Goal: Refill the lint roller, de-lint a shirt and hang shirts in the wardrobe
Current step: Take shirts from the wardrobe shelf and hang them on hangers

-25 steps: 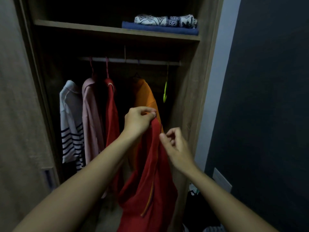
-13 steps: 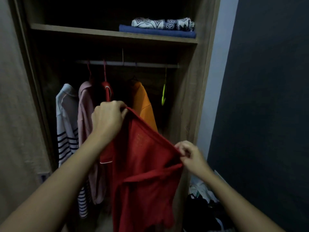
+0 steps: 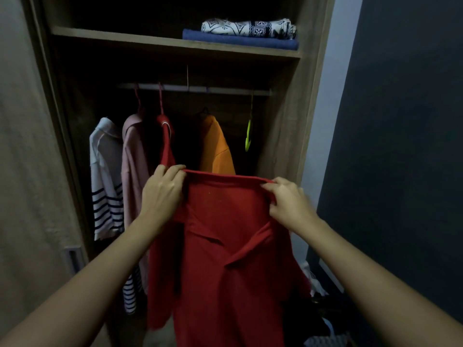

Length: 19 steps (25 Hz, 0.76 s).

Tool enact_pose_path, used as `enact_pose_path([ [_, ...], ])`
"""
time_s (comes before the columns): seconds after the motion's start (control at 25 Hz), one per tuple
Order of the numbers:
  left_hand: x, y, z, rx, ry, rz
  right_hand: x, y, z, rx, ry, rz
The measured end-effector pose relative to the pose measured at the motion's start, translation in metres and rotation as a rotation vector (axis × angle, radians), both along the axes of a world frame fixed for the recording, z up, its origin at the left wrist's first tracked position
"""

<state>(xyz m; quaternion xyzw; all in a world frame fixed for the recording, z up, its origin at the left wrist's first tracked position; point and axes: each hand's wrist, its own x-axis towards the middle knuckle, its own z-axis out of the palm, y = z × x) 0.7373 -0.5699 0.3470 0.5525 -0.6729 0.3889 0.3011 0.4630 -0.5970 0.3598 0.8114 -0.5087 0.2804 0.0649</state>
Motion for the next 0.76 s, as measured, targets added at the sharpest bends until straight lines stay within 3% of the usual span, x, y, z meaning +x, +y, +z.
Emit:
enact_pose_path([
  [0.12, 0.003, -0.004, -0.02, 0.197, -0.047, 0.089, -0.001, 0.0, 0.005, -0.005, 0.053, -0.068],
  [0.2, 0.02, -0.008, -0.021, 0.41, -0.014, -0.061, -0.012, -0.002, 0.011, 0.022, 0.08, -0.117],
  [0.28, 0.033, -0.002, -0.005, 0.604, 0.158, -0.263, -0.021, -0.004, 0.01, 0.111, 0.086, -0.114],
  [0.36, 0.034, 0.009, 0.011, 0.665, 0.295, -0.399, -0.023, -0.008, 0.003, 0.198, 0.027, -0.078],
  [0.44, 0.03, 0.015, 0.015, 0.737, 0.301, -0.439, -0.022, -0.011, -0.006, 0.182, -0.043, -0.094],
  [0.52, 0.023, 0.009, 0.004, 0.683, 0.244, -0.269, -0.016, -0.011, -0.015, 0.191, 0.036, -0.091],
  [0.64, 0.022, 0.0, -0.016, 0.549, 0.372, 0.032, -0.008, -0.006, -0.026, 0.331, 0.237, -0.006],
  [0.76, 0.03, 0.002, -0.02, 0.382, 0.476, 0.068, -0.017, -0.005, -0.012, 0.248, 0.121, -0.065],
])
